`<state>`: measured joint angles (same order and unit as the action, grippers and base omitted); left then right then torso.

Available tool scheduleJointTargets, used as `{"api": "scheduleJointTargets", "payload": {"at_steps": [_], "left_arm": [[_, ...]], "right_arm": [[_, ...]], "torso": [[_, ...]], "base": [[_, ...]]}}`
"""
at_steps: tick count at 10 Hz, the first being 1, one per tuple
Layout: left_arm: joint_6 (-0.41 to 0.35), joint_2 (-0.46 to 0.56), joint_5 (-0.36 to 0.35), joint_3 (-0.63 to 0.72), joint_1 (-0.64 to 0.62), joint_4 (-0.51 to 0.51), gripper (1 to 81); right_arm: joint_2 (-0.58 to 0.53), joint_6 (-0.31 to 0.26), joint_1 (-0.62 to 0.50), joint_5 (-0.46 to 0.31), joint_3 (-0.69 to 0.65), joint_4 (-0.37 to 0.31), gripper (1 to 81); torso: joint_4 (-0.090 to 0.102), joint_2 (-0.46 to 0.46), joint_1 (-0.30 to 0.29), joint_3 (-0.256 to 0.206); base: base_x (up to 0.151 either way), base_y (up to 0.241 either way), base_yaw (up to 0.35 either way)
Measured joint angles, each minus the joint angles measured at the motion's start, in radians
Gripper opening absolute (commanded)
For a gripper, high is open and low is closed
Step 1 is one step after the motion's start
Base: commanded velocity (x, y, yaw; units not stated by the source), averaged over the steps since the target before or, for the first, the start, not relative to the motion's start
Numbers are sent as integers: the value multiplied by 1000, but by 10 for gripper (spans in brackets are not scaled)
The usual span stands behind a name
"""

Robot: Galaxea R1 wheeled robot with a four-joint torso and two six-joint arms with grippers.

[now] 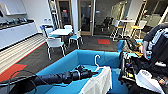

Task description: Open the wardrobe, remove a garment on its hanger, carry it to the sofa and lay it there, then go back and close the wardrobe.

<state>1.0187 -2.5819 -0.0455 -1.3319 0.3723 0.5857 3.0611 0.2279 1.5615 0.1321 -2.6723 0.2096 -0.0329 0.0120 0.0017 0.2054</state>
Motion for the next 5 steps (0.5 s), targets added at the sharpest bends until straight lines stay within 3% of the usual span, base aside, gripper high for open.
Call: {"api": "scheduleJointTargets", "payload": {"at_steps": [2, 5], "left_arm": [[24, -33, 4, -70, -3, 0, 10], [88, -69, -1, -157, -107, -2, 10]], "right_arm": [[0, 0, -5, 0, 0, 0, 811], [0, -2, -12, 0, 0, 0, 811]], "torso": [[0, -1, 1, 40], [0, -1, 0, 47]], "base": [[0, 0, 0], [0, 0, 0]]}}
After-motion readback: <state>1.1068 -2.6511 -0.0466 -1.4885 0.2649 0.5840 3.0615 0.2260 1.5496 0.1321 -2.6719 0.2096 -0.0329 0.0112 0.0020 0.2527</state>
